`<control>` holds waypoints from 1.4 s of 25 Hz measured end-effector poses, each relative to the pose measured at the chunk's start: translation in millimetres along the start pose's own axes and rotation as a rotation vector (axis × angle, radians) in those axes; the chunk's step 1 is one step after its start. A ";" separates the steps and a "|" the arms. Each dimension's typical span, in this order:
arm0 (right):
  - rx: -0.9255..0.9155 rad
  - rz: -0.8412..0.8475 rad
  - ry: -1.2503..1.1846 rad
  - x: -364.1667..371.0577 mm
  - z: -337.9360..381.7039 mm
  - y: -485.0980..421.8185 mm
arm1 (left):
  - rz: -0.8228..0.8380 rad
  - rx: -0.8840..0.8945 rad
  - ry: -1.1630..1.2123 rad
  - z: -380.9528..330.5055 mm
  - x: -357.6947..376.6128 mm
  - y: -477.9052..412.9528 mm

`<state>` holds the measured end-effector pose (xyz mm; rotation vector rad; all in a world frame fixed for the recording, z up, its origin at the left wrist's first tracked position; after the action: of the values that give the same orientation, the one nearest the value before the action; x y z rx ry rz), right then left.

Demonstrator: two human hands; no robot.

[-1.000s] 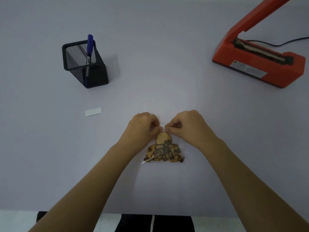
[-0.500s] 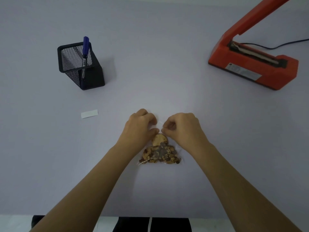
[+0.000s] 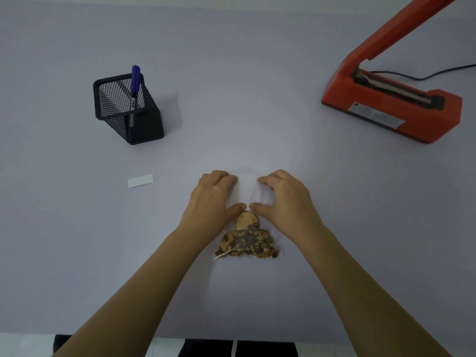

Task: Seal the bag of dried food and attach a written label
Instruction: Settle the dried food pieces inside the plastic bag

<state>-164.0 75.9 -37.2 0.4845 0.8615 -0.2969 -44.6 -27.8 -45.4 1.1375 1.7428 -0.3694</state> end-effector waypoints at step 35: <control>0.269 0.022 -0.152 6.8 8.2 3.3 | 0.122 -0.389 0.237 -23.1 -3.5 -4.7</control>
<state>-153.0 74.1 -37.0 0.7120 0.6701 -0.4267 -61.2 -16.4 -32.8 1.0238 1.8358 0.1815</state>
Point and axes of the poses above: each hand's wrist, its own y-axis away from the middle knuckle, its own x-axis out of the palm, z = x × y, the point moved 1 cm from there along -y, towards the middle knuckle, and after that the axes turned 8 degrees about z, right-handed, at the moved point
